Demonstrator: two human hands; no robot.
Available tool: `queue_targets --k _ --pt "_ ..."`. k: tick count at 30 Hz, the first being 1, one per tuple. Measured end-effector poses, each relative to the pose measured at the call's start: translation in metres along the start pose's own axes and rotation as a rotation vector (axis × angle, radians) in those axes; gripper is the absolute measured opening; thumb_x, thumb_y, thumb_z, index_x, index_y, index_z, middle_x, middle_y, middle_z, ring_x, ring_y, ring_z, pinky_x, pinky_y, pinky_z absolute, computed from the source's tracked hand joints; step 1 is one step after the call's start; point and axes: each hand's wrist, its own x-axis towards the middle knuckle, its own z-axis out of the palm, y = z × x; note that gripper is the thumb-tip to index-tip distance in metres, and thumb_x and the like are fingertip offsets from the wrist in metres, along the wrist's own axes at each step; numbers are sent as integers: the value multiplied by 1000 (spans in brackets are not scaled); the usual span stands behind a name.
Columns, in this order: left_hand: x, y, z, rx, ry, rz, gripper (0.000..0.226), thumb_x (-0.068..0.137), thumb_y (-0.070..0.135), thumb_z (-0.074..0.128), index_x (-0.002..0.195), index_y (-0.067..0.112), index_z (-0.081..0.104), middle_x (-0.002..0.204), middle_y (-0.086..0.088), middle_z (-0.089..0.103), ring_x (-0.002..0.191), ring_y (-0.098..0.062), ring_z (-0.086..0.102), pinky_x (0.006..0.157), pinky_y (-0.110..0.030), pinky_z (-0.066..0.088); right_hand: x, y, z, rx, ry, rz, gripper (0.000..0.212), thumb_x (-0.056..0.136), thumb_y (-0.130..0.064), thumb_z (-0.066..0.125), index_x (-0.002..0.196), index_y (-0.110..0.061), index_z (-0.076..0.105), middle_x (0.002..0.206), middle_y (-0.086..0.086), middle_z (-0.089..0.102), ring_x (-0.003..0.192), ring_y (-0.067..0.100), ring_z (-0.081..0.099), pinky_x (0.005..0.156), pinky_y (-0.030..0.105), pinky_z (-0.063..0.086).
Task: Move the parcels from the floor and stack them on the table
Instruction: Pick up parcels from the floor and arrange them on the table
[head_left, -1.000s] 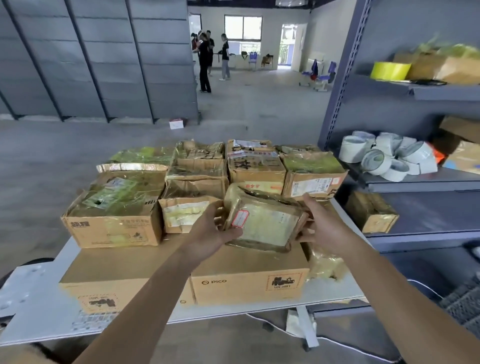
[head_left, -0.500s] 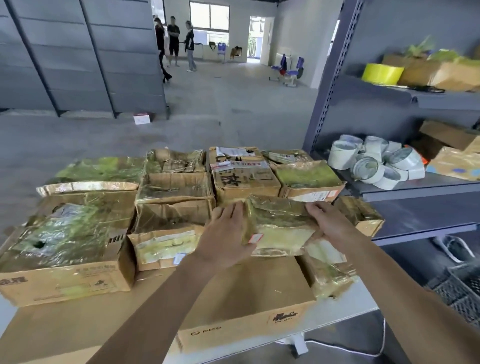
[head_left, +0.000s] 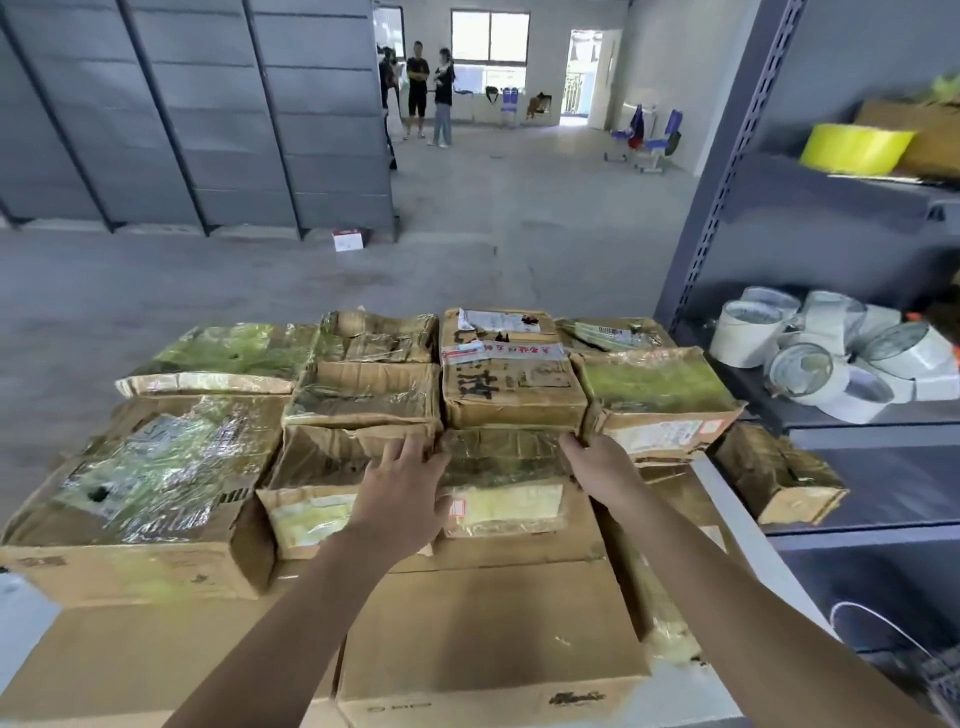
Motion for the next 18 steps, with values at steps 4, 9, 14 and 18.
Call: queue_targets --k 4,9,14,18 --pt "0 -2 10 51 68 7 38 84 38 61 118 22 62 121 -6 49 110 -28 48 85 -43 48 8 7 -9 7 -178 -34 41 100 -48 40 90 -12 58 69 2 50 68 17 60 76 33 54" --pt "2 -4 12 62 124 25 49 63 39 79 107 21 67 104 -6 57 90 -29 59 67 -43 53 7 6 -15 -63 -268 -25 45 101 -45 40 104 -4 58 65 6 49 63 15 73 63 31 45" --pt "6 -7 16 84 139 48 47 56 35 83 99 20 70 99 -8 57 85 -29 59 64 -42 54 5 5 -11 -150 -317 -18 52 102 -46 32 119 -2 54 65 16 56 64 11 72 67 32 51" --pt "8 -5 18 97 155 81 51 57 36 81 103 19 68 114 -8 57 97 -29 58 69 -46 54 7 8 -8 -203 -230 -45 59 101 -48 36 126 3 53 97 24 67 69 8 70 82 41 58"
